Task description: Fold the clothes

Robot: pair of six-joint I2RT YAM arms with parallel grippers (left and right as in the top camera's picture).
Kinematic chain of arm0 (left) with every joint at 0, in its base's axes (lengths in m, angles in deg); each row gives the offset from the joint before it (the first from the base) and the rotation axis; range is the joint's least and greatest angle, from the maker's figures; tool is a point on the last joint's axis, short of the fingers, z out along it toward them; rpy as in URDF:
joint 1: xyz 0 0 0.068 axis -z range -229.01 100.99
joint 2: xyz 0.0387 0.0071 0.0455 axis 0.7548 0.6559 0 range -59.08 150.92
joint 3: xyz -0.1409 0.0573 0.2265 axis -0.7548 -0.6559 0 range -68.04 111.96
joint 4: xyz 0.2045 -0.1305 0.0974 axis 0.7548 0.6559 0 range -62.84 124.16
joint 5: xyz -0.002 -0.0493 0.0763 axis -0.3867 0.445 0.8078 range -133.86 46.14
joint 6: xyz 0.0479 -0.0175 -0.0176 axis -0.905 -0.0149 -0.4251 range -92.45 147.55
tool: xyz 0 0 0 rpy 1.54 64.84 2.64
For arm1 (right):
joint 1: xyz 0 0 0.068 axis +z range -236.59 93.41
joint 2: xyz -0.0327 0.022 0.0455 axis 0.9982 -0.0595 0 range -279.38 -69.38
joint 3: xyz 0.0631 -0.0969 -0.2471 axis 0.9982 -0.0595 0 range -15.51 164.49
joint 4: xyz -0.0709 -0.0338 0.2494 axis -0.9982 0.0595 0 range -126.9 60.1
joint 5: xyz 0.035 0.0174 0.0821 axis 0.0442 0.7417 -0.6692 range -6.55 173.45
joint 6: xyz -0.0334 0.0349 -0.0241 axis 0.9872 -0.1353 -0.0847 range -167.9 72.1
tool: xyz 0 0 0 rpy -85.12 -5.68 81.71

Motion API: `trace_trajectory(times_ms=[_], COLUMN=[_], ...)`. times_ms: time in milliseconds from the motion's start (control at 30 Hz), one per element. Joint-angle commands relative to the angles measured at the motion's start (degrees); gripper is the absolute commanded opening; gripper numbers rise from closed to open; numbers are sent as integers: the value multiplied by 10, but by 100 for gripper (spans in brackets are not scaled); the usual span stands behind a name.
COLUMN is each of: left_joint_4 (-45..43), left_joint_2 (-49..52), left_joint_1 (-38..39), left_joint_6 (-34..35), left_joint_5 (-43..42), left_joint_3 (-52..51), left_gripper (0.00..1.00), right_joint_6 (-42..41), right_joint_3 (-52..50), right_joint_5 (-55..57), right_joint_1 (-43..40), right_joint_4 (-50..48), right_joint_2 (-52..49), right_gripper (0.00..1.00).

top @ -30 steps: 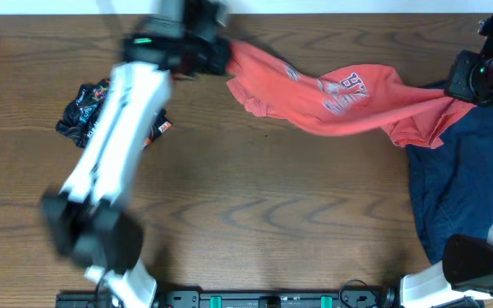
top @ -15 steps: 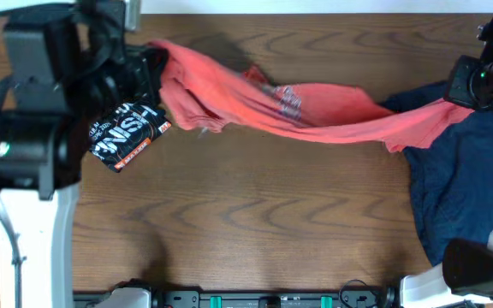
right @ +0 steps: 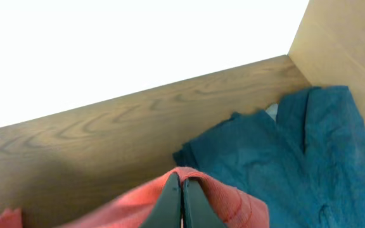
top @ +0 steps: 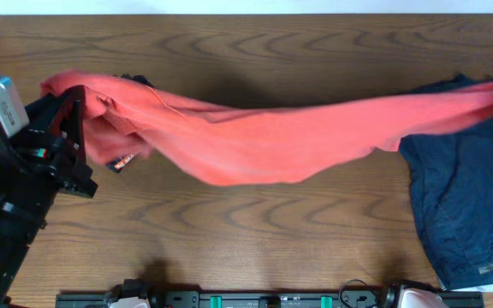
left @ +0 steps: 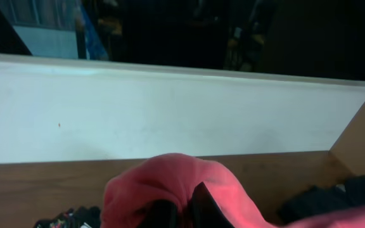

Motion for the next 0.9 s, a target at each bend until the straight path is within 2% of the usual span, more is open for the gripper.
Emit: trace_trajectory(times_ms=[0, 233, 400, 500, 600, 667, 767, 867], left_joint_4=[9, 20, -24, -105, -213, -298, -411, -469], left_joint_2=[49, 181, 311, 383, 431, 442, 439, 430], left_joint_1=[-4, -4, -1, 7, 16, 16, 6, -13], left_joint_6=[8, 7, 8, 8, 9, 59, 139, 191], left_joint_5=[12, 11, 11, 10, -6, -30, -67, -104], left_joint_3=[-5, -5, -5, -5, -5, -4, 14, 58], left_gripper=[6, 6, 6, 6, 6, 6, 6, 6], right_joint_6=[11, 44, 64, 51, -2, -38, -49, -48], right_joint_3=[-4, -4, -4, -4, -4, -3, 20, 56], right_joint_5=[1, -70, -99, -99, -99, -99, -98, -63], right_joint_1=[-2, 3, 28, 45, 52, 52, 51, 50], right_joint_4=[0, -15, -87, -169, -258, -311, -364, -373], right_joint_2=[-38, -155, -262, -315, -342, -340, -324, -302], right_gripper=[1, 1, 1, 1, 1, 1, 1, 1])
